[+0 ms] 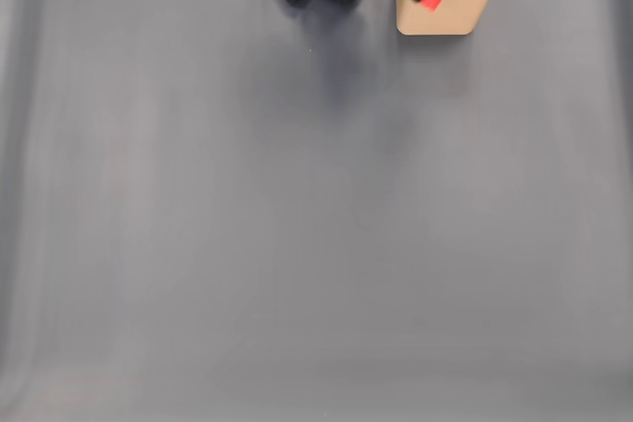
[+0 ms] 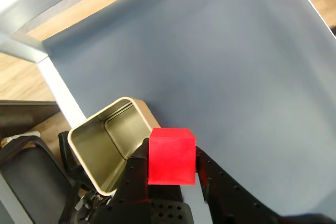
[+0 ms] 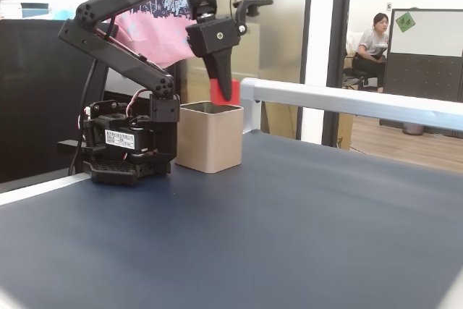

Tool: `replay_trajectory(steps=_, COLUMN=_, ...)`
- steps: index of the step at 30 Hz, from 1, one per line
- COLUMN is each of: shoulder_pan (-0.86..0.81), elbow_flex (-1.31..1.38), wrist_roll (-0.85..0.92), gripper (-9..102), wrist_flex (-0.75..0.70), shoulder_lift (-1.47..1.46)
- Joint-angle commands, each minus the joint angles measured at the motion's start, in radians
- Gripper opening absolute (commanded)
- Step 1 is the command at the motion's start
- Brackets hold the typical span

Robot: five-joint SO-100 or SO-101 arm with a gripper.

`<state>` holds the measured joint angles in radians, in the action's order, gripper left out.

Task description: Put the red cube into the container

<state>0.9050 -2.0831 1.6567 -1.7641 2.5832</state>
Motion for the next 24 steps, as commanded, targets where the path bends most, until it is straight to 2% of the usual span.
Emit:
replay_trajectory(steps=1, shoulder_pan=0.078, elbow_flex=0.052, wrist_roll=-0.021, gripper=0, wrist_flex=-0.02, shoulder_lift=0.009)
replay_trajectory(steps=13, shoulder_pan=0.4, elbow_flex=0.075, wrist_roll=-0.175, gripper=0, wrist_flex=0.008, shoulder_lift=-0.109)
replay_trajectory(steps=24, shoulder_pan=0.453, elbow_flex=0.067, wrist_roll=-0.192, gripper=0, wrist_flex=0.012, shoulder_lift=-0.123)
